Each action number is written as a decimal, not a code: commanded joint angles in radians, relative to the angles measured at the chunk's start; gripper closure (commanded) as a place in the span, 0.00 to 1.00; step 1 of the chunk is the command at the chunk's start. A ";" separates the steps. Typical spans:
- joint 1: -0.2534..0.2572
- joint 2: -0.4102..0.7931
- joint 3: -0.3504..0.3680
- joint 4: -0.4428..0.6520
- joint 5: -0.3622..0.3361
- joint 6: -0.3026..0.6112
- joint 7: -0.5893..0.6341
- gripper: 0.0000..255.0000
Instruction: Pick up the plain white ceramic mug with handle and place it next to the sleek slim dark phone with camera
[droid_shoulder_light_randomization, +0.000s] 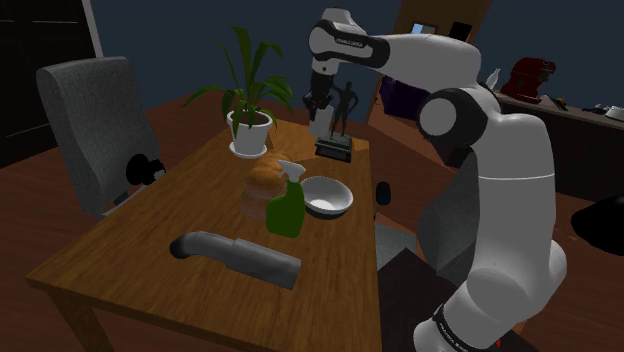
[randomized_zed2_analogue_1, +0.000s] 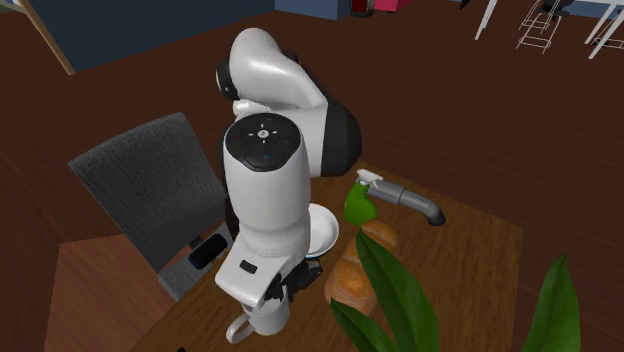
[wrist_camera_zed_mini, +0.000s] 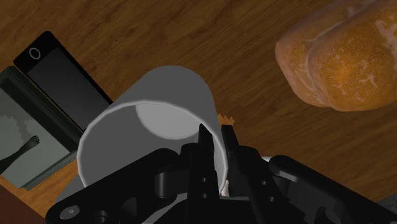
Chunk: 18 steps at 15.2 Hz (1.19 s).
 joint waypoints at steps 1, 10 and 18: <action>-0.005 0.025 -0.002 0.024 0.000 0.002 -0.006 1.00; -0.007 -0.001 -0.001 -0.140 0.000 0.140 -0.003 1.00; -0.009 0.002 -0.002 -0.243 -0.001 0.246 -0.001 1.00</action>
